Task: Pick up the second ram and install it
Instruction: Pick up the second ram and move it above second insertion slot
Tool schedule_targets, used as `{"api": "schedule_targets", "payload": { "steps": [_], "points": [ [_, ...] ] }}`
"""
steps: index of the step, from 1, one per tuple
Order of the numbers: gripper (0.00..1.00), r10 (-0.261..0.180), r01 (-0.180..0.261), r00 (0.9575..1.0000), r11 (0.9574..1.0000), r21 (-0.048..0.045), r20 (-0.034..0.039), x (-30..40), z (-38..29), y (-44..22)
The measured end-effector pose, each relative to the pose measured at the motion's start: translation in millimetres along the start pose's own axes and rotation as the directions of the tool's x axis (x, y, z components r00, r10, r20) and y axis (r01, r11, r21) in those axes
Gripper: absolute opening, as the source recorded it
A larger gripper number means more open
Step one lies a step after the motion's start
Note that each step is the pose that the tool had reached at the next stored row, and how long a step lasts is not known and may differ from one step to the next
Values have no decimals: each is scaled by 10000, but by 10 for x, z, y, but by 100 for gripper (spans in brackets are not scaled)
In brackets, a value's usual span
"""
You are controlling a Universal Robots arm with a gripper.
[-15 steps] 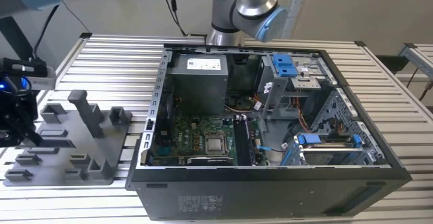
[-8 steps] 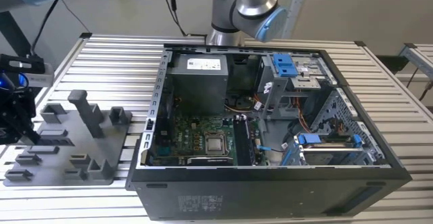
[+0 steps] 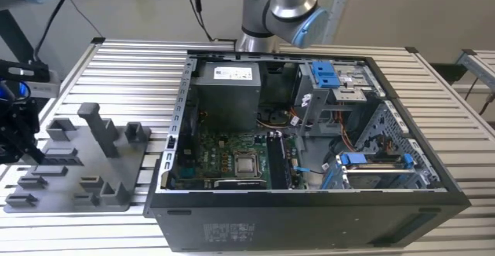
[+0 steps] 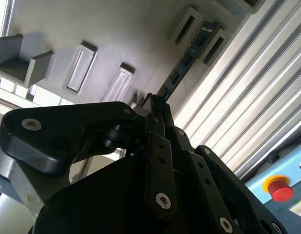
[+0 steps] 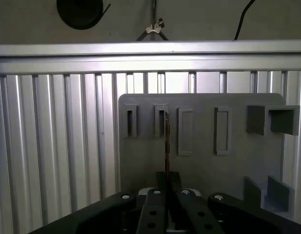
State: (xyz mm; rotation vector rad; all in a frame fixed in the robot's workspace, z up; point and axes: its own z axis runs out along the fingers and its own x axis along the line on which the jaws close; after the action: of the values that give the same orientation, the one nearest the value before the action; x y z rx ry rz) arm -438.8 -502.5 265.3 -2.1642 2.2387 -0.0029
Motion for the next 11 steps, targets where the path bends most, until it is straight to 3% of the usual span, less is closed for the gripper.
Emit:
{"api": "schedule_targets", "payload": {
  "steps": [6,11],
  "points": [
    [14,0,0,10000,10000,3,-1,-1,-29,5],
    [14,7,-7,10000,10000,3,-1,-2,-93,7]
  ]
}}
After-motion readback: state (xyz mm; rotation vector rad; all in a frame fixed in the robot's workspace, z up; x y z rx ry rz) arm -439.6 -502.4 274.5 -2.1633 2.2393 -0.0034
